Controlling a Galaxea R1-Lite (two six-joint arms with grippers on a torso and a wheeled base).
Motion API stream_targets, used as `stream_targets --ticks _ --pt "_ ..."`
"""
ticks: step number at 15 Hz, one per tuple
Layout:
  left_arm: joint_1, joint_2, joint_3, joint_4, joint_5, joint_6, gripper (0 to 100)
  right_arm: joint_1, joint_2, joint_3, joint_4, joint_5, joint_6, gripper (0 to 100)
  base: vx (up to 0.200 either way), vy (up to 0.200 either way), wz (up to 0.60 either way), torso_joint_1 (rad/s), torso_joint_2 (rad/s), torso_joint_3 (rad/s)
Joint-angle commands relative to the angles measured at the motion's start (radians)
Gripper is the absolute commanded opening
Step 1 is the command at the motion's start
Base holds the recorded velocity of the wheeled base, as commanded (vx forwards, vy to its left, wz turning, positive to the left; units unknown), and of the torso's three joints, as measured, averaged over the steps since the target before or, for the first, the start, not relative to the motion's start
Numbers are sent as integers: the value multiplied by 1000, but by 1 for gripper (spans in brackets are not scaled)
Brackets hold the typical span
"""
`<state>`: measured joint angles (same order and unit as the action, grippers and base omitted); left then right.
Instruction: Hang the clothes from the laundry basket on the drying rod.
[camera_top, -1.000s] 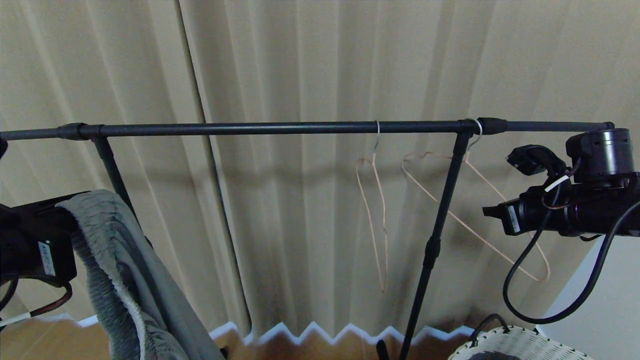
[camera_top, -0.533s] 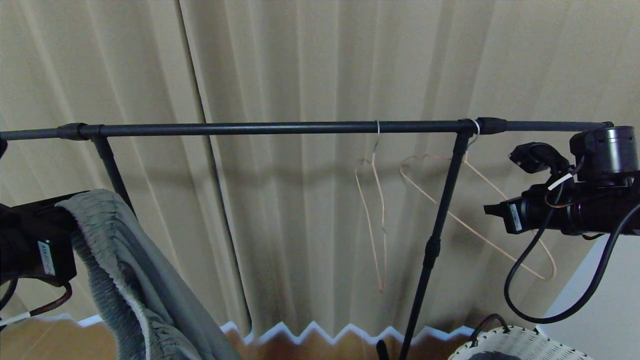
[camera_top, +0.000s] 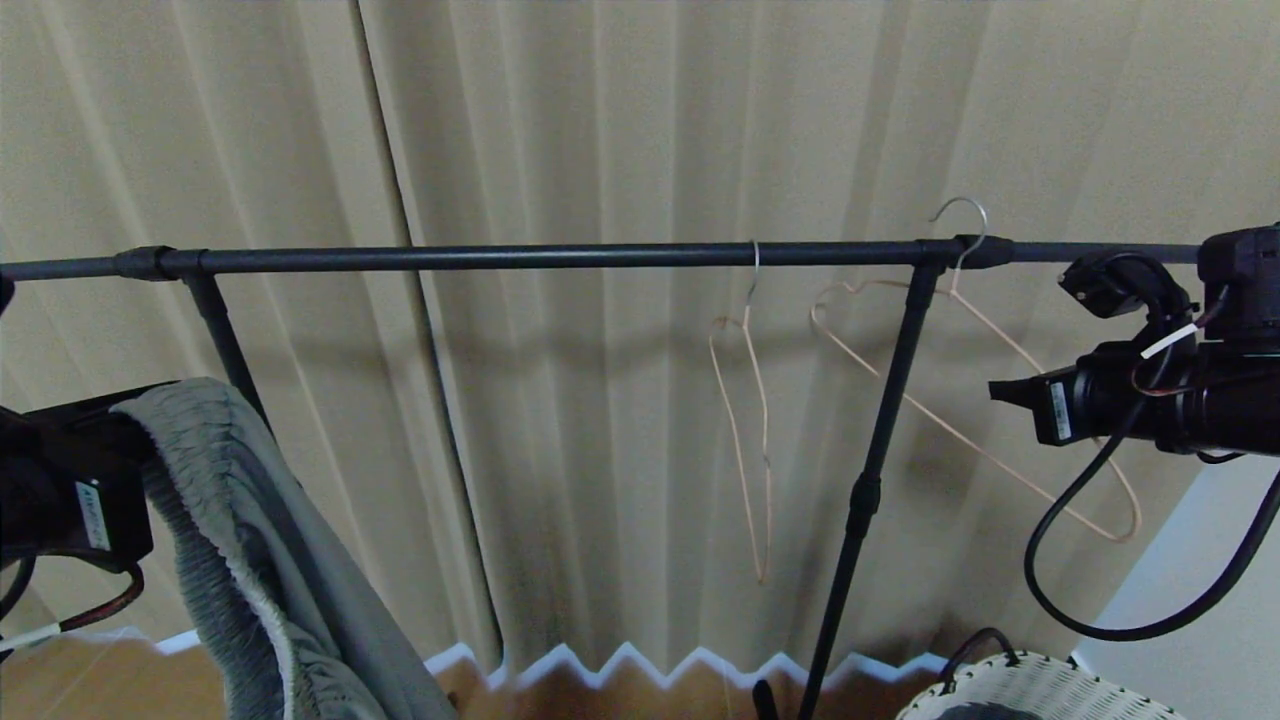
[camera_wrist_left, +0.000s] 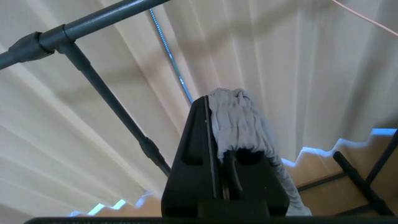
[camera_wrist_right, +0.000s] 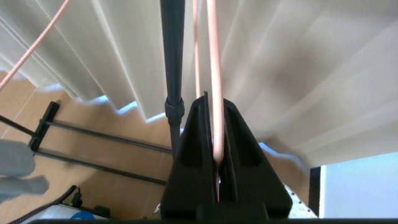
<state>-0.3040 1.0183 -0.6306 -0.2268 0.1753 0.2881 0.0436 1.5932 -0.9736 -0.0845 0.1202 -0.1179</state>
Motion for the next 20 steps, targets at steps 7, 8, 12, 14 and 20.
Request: stream_targets --ticks 7,8,12,14,20 --pt "0 6 2 -2 1 2 0 -11 -154 112 2 -36 1 0 0 0 0 0 0 0" --pt "2 6 3 -2 1 3 0 -11 -171 130 2 -36 1 0 0 0 0 0 0 0" --pt "5 8 12 -2 3 2 0 -33 -197 161 2 -36 3 0 -100 0 0 1 0 1" --pt "5 9 14 0 3 2 0 -42 -199 164 2 -36 3 0 -200 0 0 17 2 0" --pt "3 17 14 -2 3 3 0 -47 -199 164 0 -36 3 0 -200 0 0 -4 1 2"
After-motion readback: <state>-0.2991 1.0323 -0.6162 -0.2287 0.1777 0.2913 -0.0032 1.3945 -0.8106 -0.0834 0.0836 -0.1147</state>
